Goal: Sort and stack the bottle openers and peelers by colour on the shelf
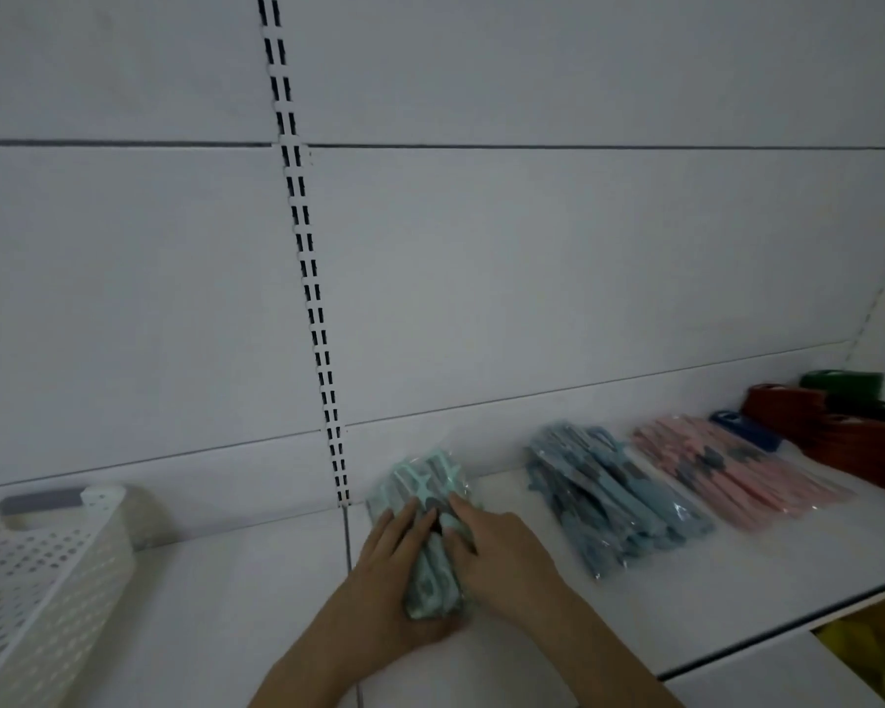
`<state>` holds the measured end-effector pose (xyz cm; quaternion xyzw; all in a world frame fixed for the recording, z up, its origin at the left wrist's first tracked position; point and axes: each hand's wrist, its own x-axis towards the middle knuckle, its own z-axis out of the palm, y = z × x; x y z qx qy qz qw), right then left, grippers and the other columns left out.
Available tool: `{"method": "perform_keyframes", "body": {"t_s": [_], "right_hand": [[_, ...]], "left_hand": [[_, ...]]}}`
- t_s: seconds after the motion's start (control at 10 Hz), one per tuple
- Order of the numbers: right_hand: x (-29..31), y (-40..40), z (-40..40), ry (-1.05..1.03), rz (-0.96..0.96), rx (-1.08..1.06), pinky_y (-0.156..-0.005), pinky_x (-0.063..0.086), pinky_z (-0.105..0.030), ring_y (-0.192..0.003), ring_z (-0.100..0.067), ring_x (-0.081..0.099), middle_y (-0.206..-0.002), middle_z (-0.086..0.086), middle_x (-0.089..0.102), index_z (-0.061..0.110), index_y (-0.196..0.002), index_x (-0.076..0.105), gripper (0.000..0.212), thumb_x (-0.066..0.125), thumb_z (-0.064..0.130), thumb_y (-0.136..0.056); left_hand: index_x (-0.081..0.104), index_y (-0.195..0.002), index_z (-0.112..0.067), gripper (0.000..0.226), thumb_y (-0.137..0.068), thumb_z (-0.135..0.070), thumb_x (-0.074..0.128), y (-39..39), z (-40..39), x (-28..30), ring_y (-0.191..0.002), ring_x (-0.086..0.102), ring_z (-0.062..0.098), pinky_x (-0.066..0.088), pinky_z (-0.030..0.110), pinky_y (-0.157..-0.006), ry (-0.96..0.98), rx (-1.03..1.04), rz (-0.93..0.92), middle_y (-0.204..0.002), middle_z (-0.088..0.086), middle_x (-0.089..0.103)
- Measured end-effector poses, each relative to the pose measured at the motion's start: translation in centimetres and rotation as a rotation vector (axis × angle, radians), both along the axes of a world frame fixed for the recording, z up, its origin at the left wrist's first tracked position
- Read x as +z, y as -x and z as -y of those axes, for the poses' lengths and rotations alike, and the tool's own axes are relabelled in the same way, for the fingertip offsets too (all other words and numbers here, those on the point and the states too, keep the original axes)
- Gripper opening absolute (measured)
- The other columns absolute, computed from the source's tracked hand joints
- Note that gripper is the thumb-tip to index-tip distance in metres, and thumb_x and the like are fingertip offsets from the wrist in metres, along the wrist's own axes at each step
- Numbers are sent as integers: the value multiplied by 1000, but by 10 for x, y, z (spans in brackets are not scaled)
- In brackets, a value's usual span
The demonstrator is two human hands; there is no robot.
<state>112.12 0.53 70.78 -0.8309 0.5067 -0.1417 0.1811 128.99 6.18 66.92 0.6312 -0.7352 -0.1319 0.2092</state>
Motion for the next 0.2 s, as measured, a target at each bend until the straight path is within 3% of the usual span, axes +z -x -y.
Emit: {"method": "perform_keyframes", "body": {"t_s": [0.1, 0.2], "right_hand": [[-4, 2, -2, -114, 104, 30, -114, 32, -39, -138, -29, 36, -153, 0, 36, 35, -150, 28, 56, 36, 56, -99], [9, 14, -4, -102, 90, 35, -120, 11, -38, -149, -25, 8, -164, 3, 5, 41, -152, 24, 62, 31, 65, -95]], "left_hand": [[-5, -151, -49, 119, -59, -94, 55, -11, -5, 4, -149, -15, 5, 10, 35, -124, -29, -20, 3, -157, -23, -16], [-12, -147, -54, 120, -49, -106, 34, -7, -16, 17, -145, -22, 4, -3, 37, -123, -49, 52, 33, -156, -24, -20]]}}
